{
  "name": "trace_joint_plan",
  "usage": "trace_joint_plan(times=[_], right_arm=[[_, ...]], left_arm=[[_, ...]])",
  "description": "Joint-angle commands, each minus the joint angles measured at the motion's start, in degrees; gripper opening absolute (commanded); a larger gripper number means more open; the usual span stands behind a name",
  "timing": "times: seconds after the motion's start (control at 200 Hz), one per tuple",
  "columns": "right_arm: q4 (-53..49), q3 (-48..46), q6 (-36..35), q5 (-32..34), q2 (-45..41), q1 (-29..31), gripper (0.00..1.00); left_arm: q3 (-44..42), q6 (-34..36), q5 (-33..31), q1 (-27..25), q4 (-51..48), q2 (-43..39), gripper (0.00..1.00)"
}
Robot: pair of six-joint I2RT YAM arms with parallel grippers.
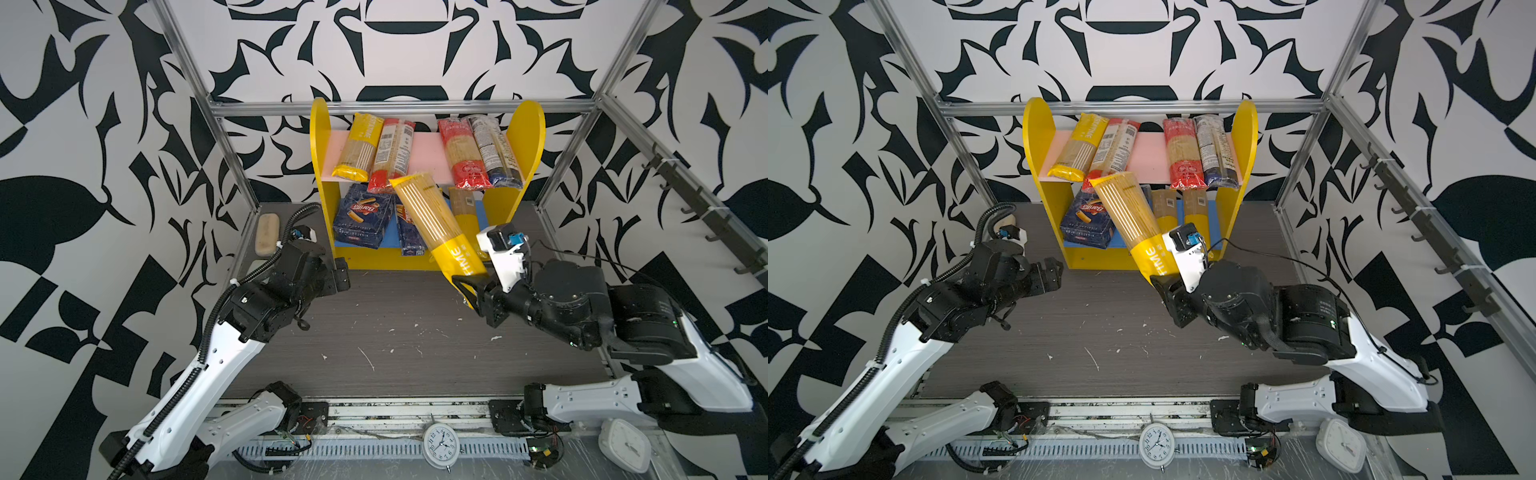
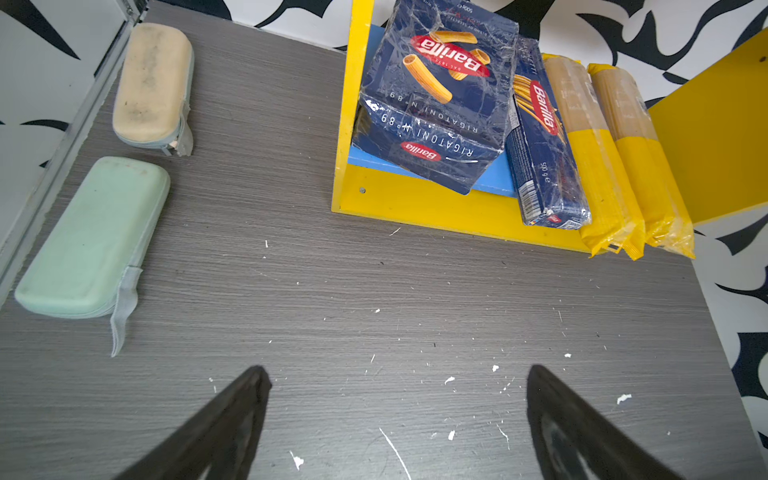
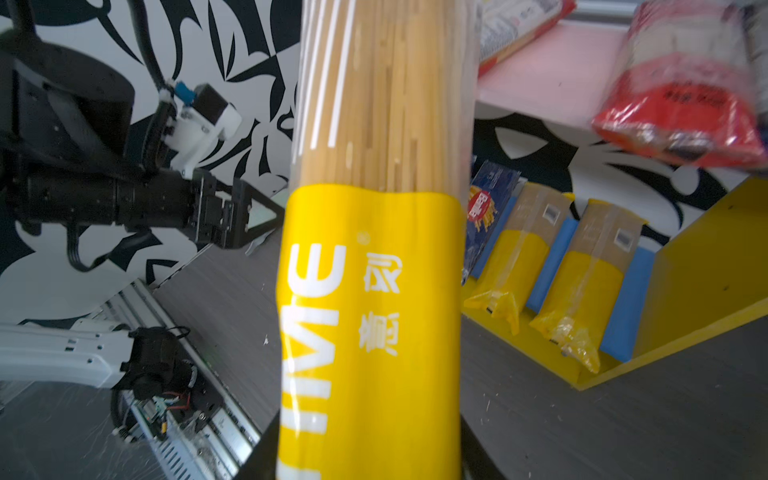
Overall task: Place and organize the pasta boxes and bags onto the shelf
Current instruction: 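Lift the PASTATIME bag upright with the right gripper toward the top board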
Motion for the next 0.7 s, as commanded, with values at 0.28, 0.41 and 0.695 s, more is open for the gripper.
trace_joint_plan(times=[0.28, 0.41, 0.695], right_arm=[[24.26, 16.87, -21.54, 22.0, 10.94, -0.14, 0.0], [29.48, 23.41, -28.81, 24.21, 17.13, -1.16, 0.0], [22.82, 42.22, -26.4, 18.36, 31.73, -13.67, 0.0]], left_arm=[[-1.61, 2.63, 0.93, -0.11, 1.96, -1.93, 0.99], [-2.46, 3.27, 1.26, -0.11, 3.25, -2.29, 0.99], [-3.04, 4.84, 0.69, -0.11, 3.82, -2.8, 0.99]])
